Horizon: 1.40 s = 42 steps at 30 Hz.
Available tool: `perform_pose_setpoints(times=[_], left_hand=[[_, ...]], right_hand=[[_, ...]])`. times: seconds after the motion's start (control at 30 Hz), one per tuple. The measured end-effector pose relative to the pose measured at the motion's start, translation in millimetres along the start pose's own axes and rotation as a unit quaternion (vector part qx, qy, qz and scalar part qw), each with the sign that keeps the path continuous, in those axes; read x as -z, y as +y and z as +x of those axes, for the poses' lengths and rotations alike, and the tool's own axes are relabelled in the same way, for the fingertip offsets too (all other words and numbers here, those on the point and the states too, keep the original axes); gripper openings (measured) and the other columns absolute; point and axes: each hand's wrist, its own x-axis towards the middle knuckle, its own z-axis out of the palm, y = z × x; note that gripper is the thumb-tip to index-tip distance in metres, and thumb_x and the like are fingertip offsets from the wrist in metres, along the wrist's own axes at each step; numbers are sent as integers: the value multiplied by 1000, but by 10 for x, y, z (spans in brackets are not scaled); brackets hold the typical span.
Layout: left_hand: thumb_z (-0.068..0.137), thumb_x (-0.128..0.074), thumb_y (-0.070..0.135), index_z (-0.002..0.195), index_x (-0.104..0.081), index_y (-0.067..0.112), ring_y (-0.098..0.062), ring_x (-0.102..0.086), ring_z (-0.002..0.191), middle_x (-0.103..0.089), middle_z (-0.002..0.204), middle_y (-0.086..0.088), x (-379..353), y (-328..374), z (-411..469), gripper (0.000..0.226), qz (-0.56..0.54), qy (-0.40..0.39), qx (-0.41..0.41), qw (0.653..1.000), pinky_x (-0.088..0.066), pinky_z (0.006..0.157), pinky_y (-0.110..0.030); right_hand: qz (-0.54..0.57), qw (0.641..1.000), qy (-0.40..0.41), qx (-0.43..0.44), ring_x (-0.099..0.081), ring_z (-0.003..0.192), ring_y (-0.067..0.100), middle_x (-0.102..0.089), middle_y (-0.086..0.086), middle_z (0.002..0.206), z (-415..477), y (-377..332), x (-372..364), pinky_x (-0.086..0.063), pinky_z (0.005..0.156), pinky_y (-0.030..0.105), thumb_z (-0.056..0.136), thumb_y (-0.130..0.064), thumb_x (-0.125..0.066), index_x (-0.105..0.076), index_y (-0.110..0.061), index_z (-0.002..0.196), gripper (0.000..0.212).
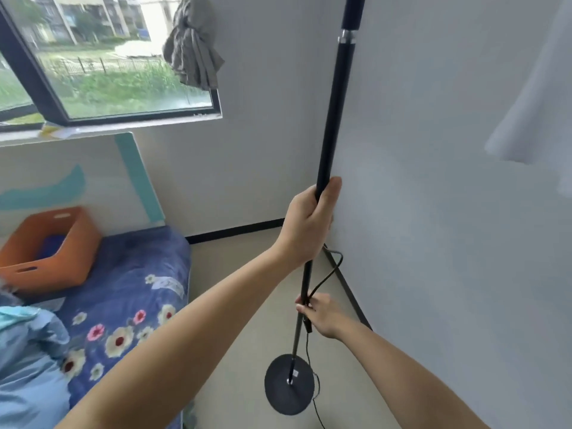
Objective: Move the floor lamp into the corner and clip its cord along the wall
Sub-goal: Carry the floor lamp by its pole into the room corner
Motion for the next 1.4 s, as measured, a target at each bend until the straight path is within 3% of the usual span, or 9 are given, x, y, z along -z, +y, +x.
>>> perform_pose_setpoints(times=[0.13,0.3,0.47,0.67,0.73,0.93,1.13,1.23,1.4], left_hand=[[89,-45,60,68,-30,19,-16,-26,44,-31,49,7,147,-388,693,49,9,-19,15,1000,-22,45,-39],[94,-45,53,67,-28,20,-13,-26,40,-30,45,12,297,-882,1639,46,19,-8,45,999,-23,44,-38],[89,-46,60,66,-27,19,-12,-26,39,-30,44,14,538,-1225,2566,51,25,-23,52,998,-24,48,-47],[89,-48,62,59,-31,28,-12,-26,39,-30,45,13,960,-1616,3504,48,13,5,65,998,-23,50,-46],[88,-48,64,53,-34,34,-12,-28,40,-32,45,13,1093,-1829,3795,48,11,-1,74,997,-26,51,-41],[87,-50,66,62,-31,25,-15,-28,44,-32,48,11,1387,-2515,4696,52,-17,-60,88,994,-28,53,-45],[88,-46,66,49,-38,37,-11,-34,45,-37,45,14,1610,-3017,5701,49,-3,-166,94,982,-35,58,-37],[89,-46,66,50,-37,36,-12,-37,46,-38,46,14,1621,-3189,6132,50,-2,-205,95,974,-38,58,-37],[89,-46,65,60,-33,21,-14,-41,48,-38,48,12,1535,-3452,6768,54,-7,-273,71,959,-43,55,-35]], right_hand=[[18,1000,4,-13,-67,91,23,-71,6,102,743,-34,114,-42,57,9,96,-32,-59,-66,-24,103,12],[51,999,-16,-9,-60,77,11,-70,3,102,1792,-47,335,-44,55,6,96,-28,-60,-67,-23,104,12],[60,997,-48,-5,-69,92,21,-70,1,103,2765,-198,651,-56,83,32,93,-25,-62,-68,-24,104,13],[47,998,-51,13,-68,95,25,-72,4,104,3770,-444,932,-54,85,32,95,-26,-61,-67,-26,104,11],[33,998,-52,12,-66,92,19,-69,-2,103,4123,-489,1002,-52,85,29,96,-27,-60,-68,-24,109,16],[9,999,-23,-35,-63,102,17,-68,-2,115,5122,-535,1165,-48,87,28,95,-28,-58,-67,-26,115,22],[23,992,34,-118,-62,94,15,-64,-8,106,6073,-608,1284,-45,77,27,96,-32,-55,-64,-33,107,15],[47,984,66,-159,-66,95,21,-66,-3,108,6450,-632,1374,-52,81,32,96,-29,-56,-64,-33,105,12],[61,974,103,-191,-65,99,20,-67,1,117,7009,-588,1626,-49,85,32,96,-31,-56,-65,-28,114,21]])
